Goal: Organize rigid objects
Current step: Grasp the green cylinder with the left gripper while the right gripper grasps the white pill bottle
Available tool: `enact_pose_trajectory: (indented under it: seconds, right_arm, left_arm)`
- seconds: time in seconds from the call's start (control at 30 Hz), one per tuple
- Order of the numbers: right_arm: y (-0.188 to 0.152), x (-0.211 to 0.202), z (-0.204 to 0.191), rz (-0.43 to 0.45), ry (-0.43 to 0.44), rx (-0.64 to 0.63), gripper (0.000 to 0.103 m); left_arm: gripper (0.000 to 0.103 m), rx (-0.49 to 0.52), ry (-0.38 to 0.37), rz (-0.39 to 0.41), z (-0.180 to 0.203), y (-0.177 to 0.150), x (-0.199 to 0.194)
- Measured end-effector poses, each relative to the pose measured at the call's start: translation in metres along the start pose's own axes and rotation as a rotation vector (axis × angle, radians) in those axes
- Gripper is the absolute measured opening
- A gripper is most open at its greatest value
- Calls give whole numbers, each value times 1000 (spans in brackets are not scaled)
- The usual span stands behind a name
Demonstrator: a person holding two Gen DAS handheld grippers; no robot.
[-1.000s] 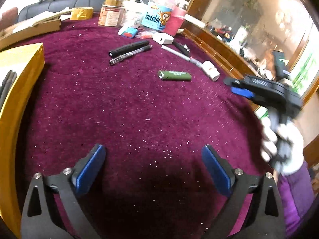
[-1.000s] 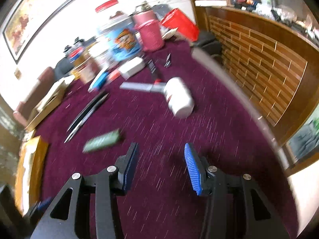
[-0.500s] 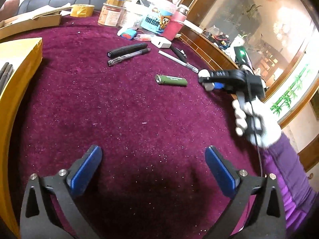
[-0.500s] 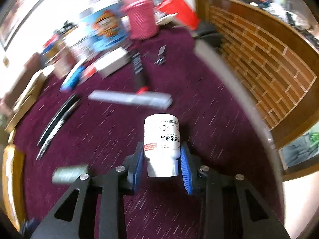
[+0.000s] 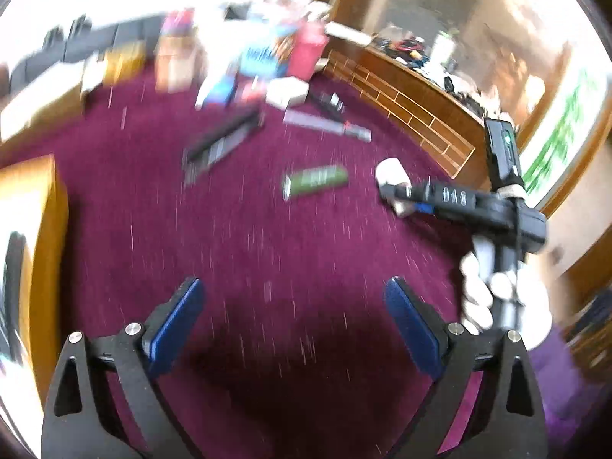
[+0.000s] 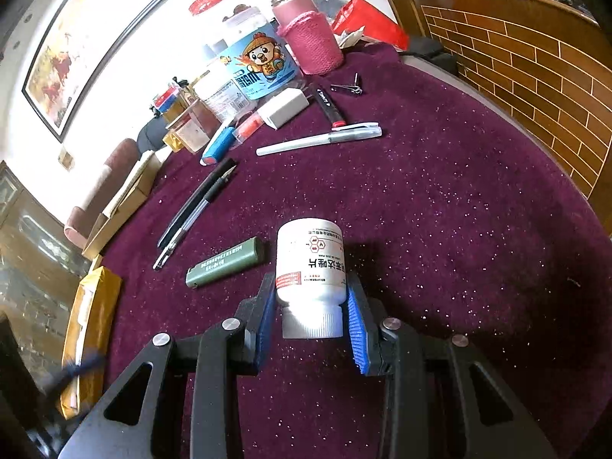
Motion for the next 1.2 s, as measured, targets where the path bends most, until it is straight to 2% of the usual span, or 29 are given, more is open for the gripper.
enact_pose_trajectory:
  seconds: [0.07,0.23,0.37,0.47,0.5,0.53,0.57,0.6,0.63,0.7,0.87,0.93,0.97,1.0,1.03,1.1,1.2]
  right_arm:
    - [-1,0,-2,1,-9,-16,31]
    - [1,1,1,2,14,-10,31]
    - [2,0,6,4,56,22,31]
    - [3,1,6,4,60,24,31]
    - [3,1,6,3,60,23,31]
    - [3,1,6,3,60,24,31]
    - [3,1,7,3,62,27,31]
    - [3,1,7,3,65,30,31]
    - [3,1,7,2,67,32,31]
    - [3,1,7,3,69,35,31]
    - [3,1,7,2,62,30,31]
    - [2,1,7,4,63,28,31]
    - [3,1,7,4,63,27,31]
    - [3,1,7,5,64,27,31]
    - [2,1,7,5,64,25,31]
    - [2,1,7,7,63,22,31]
    - [2,1,6,9,63,18,31]
  left_arm:
    - [95,112,15,34,21,22,15]
    - [95,373,141,37,59,47,77]
    - [96,465,194,-8,68,58,120]
    - [96,459,182,-22,67,66,129]
    - [85,435,165,-47,65,66,129]
    - [70,388,82,-94,66,64,127]
    - [41,364,25,-117,67,62,124]
    - [25,371,31,-122,66,60,121]
    - [21,389,36,-127,67,56,116]
    - [17,398,26,-139,69,47,109]
    - [19,381,39,-127,75,37,101]
    - [33,367,50,-98,76,40,103]
    - [45,345,69,-73,74,42,105]
    - [45,315,65,-57,73,41,106]
    - [44,299,59,-56,71,42,107]
    - [17,272,32,-73,71,41,102]
    - [17,225,-8,-78,68,36,92]
Point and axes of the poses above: each gripper's, at about its wrist camera, not at the fingertips, and x roughly the way its jaws point, z to its right, y to its top, the point moved 6 cm from there along x, roughly the way its jaws point, and after that the axes turned 11 degrees about y, right-handed, at the moved point
